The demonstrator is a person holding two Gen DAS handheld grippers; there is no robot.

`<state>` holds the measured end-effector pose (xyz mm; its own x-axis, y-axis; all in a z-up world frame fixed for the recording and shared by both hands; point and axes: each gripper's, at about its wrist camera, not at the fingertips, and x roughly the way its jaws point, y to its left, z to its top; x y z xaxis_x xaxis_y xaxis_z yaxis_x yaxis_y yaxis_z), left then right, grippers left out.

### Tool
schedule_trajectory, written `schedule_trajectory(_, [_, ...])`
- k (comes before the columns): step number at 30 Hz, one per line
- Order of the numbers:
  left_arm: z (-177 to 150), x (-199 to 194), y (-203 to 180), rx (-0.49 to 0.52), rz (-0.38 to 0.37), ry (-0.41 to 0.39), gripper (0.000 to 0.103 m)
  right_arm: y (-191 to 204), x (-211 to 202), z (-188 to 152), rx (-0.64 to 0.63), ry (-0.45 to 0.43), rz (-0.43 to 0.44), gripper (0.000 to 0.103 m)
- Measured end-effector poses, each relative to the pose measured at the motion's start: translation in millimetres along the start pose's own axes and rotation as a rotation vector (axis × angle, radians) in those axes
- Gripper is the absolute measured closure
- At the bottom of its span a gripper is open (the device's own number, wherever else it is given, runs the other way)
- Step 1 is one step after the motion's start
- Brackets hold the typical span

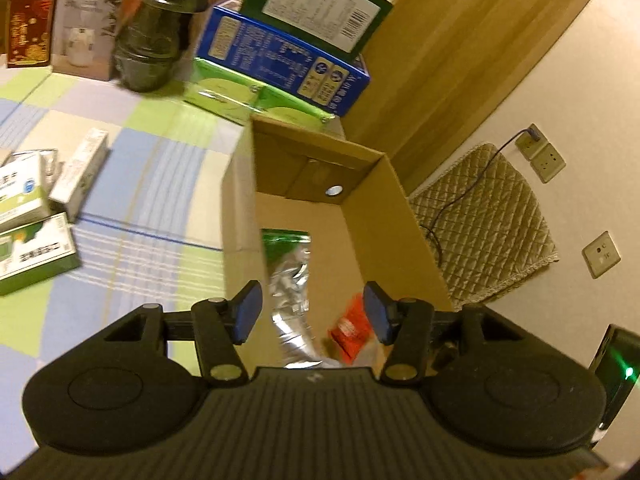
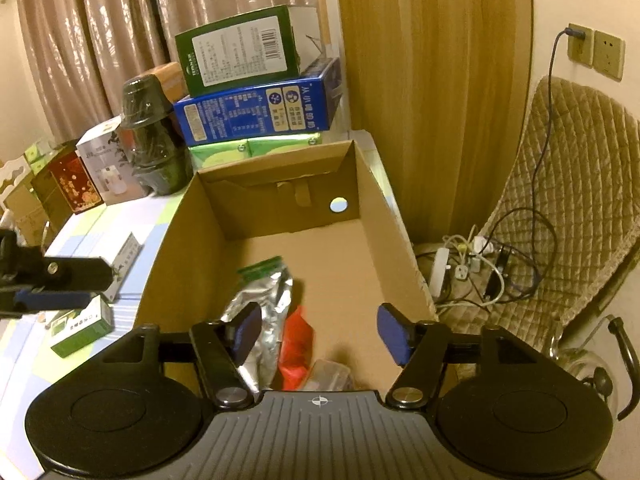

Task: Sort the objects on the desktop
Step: 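Carry the foil bag and candy packet over the cardboard box, then open both tools to drop the items into the box and withdraw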

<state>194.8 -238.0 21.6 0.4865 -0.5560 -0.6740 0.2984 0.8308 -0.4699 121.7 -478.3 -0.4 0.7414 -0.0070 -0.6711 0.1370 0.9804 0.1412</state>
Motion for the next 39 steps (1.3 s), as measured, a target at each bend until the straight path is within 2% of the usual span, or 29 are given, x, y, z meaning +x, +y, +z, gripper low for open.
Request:
schedule_trajectory(3, [-6,-9,6,0.014,0.025,-0.001,0.044,3,-6,-5,0.005,0.002,0.002,0.037])
schedule_trajectory(10, [-21,-31,23,0.027,0.077,-0.013,0.038,22,-27,-18,0.008,0.01,0.019,0.033])
schedule_trajectory(23, [-52,-93,55,0.104,0.17,-0.082,0.013,85,-66,-42,-0.032,0.0,0.076,0.016])
schedule_trajectory(29, [-61,-121,74,0.105,0.21,-0.112,0.002,113,-77,-50,-0.068,-0.003,0.1,0.009])
schedule_trajectory(34, [-71,-139,91,0.151,0.276,-0.13,0.002,133,-83,-59,-0.091,-0.008,0.133,0.004])
schedule_trajectory(39, [-80,-155,120,0.126,0.328,-0.139,0.002,155,-81,-65,-0.118,-0.004,0.175,0.002])
